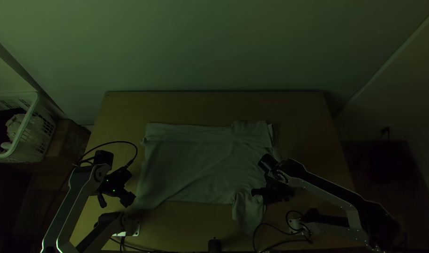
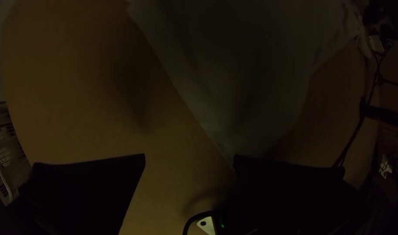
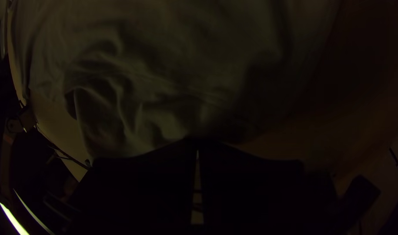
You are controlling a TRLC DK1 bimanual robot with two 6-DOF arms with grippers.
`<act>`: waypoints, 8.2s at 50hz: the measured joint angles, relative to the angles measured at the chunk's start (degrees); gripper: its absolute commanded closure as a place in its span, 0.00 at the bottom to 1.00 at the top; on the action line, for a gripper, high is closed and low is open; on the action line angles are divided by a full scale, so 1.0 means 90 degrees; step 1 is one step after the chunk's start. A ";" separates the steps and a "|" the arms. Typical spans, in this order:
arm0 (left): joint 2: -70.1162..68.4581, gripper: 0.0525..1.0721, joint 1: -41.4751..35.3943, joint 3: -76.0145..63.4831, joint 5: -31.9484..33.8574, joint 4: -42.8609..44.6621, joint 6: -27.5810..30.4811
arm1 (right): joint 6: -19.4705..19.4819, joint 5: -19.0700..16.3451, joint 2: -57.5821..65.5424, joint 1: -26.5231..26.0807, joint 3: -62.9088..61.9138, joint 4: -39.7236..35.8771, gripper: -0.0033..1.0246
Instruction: Fold the t-shirt
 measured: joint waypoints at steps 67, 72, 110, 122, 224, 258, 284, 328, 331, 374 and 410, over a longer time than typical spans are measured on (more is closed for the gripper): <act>0.0452 0.98 -0.3495 -0.0593 -0.0763 0.0410 -0.1921 | 0.0000 0.0073 0.0002 0.0000 0.0000 0.0175 0.97; 0.0126 0.97 -0.3738 -0.0593 -0.0680 0.0588 -0.1945 | 0.0002 0.0073 0.0002 -0.0005 0.0000 0.0185 0.97; 0.0102 0.97 -0.1265 -0.0313 -0.0556 0.1183 -0.0449 | -0.1275 0.0097 -0.0277 -0.2021 0.1086 -0.0979 0.97; 0.0539 0.97 -0.0794 -0.0002 -0.0469 0.1314 -0.0146 | -0.1394 0.0211 -0.0345 -0.2188 0.1219 -0.1190 0.97; 0.5166 0.97 -0.0556 0.4833 0.0750 0.1984 -0.1234 | -0.2149 0.0763 0.3174 -0.3687 0.5068 -0.0104 0.97; 0.5644 0.04 -0.0393 0.5469 0.1052 0.1987 -0.1943 | -0.2438 0.0835 0.4129 -0.3912 0.5965 0.0449 0.19; 0.5583 0.04 0.0612 0.4741 0.3322 0.2409 -0.2829 | -0.2254 0.0862 0.2618 -0.4318 0.5965 0.0731 0.04; 0.5569 0.04 -0.0362 0.3468 0.4201 0.4065 -0.3925 | -0.1661 0.0884 0.1319 -0.4257 0.5945 0.0794 0.04; 0.5561 0.06 -0.0493 0.3434 0.4201 0.4231 -0.4107 | -0.1625 0.0908 0.1280 -0.4223 0.5904 0.0794 0.04; 0.5127 0.97 0.1258 0.3830 0.1622 0.3531 -0.3385 | -0.1545 0.0981 0.0891 -0.4031 0.4694 0.1073 0.04; 0.3514 0.97 -0.0019 0.5190 -0.0430 0.1304 -0.2370 | -0.1545 0.0981 0.0503 -0.4194 0.4065 0.1377 0.04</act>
